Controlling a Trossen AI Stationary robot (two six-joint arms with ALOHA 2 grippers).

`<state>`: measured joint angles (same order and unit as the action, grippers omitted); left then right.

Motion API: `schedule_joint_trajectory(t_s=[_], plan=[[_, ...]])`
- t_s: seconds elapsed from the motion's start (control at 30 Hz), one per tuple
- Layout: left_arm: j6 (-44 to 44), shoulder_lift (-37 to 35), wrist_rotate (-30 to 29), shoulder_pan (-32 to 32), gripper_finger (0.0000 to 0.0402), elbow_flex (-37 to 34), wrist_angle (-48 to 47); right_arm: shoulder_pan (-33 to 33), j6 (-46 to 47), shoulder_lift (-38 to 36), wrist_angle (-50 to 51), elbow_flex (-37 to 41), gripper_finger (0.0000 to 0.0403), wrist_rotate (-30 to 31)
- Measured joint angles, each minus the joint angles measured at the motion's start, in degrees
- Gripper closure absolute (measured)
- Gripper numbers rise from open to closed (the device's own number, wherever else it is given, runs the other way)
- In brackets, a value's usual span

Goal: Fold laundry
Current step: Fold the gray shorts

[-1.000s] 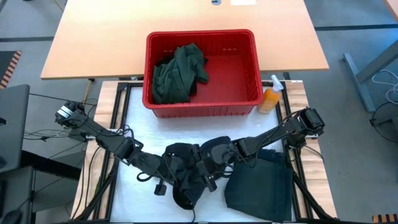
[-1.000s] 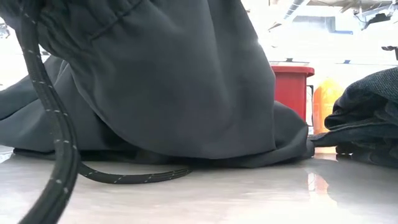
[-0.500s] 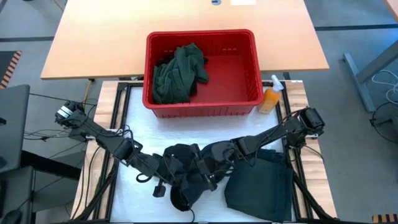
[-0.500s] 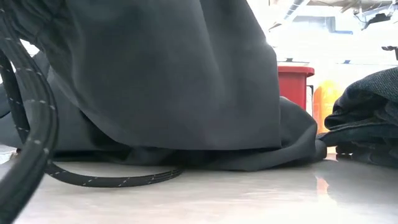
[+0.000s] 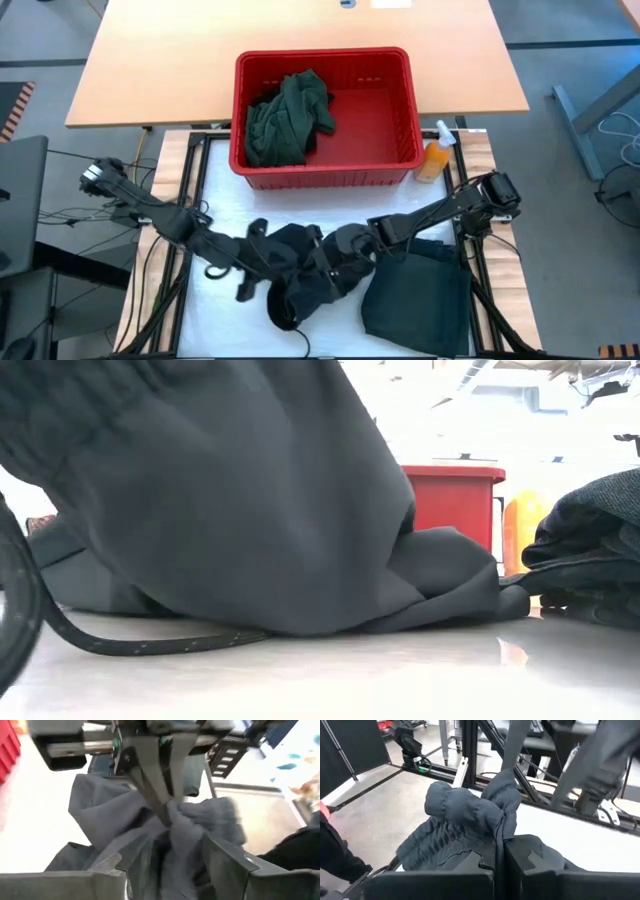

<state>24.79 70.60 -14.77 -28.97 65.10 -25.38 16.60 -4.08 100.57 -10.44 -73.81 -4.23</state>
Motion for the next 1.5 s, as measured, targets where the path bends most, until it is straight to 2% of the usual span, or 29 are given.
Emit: schedule_joint_trajectory(t_s=[0.17,0.3,0.4,0.47,0.53,0.67,0.77,0.9,1.03,1.1,1.17,1.3,1.43,1.5], plan=[[4.4,-7.4,-0.7,-0.9,0.0226,0.1,-8.1,-2.1,4.9,-0.2,-2.2,0.1,0.0373,0.0],[7.5,-14.0,-12.5,-5.8,0.0230,-2.6,-9.1,-3.7,8.4,-2.4,-7.2,0.2,0.0373,0.3],[8.4,-18.9,-22.8,-11.2,0.0232,-7.8,-4.1,-4.4,9.8,-5.2,-10.4,0.2,0.0373,1.7],[8.4,-21.5,-29.0,-14.3,0.0232,-12.5,2.5,-5.0,11.4,-7.3,-11.3,0.2,0.0373,3.6],[7.2,-23.6,-32.6,-16.7,0.0232,-17.9,11.4,-5.5,13.1,-9.7,-10.8,0.2,0.0373,6.2],[4.4,-25.5,-34.1,-18.0,0.0232,-27.6,28.6,-6.4,15.0,-14.1,-7.7,0.1,0.0373,12.5],[4.4,-25.7,-34.1,-18.0,0.0232,-32.5,37.5,-6.7,17.9,-17.0,-5.2,0.1,0.0373,18.7],[1.8,-25.5,-33.4,-18.0,0.0232,-36.0,46.4,-6.6,19.1,-21.1,-1.9,0.1,0.0373,26.6],[-1.3,-25.5,-32.4,-18.0,0.0232,-36.3,49.4,-6.4,19.2,-24.6,2.9,0.1,0.0373,32.6],[-1.7,-25.4,-32.7,-17.9,0.0233,-36.3,49.1,-6.4,19.3,-25.7,4.7,0.1,0.0373,33.7],[-1.5,-23.9,-35.6,-17.2,0.0233,-36.3,49.4,-5.9,19.2,-26.3,5.3,0.1,0.0373,34.7],[-1.4,-17.9,-40.1,-14.3,0.0223,-36.3,51.7,-4.6,19.2,-26.5,4.8,0.1,0.0373,36.1],[-1.6,-11.1,-39.2,-10.2,0.0191,-36.3,60.3,-3.5,19.2,-26.3,5.0,0.1,0.0373,37.7],[-1.6,-7.9,-36.4,-8.0,0.0171,-36.3,65.8,-3.3,19.1,-26.3,5.0,0.1,0.0373,37.9]])
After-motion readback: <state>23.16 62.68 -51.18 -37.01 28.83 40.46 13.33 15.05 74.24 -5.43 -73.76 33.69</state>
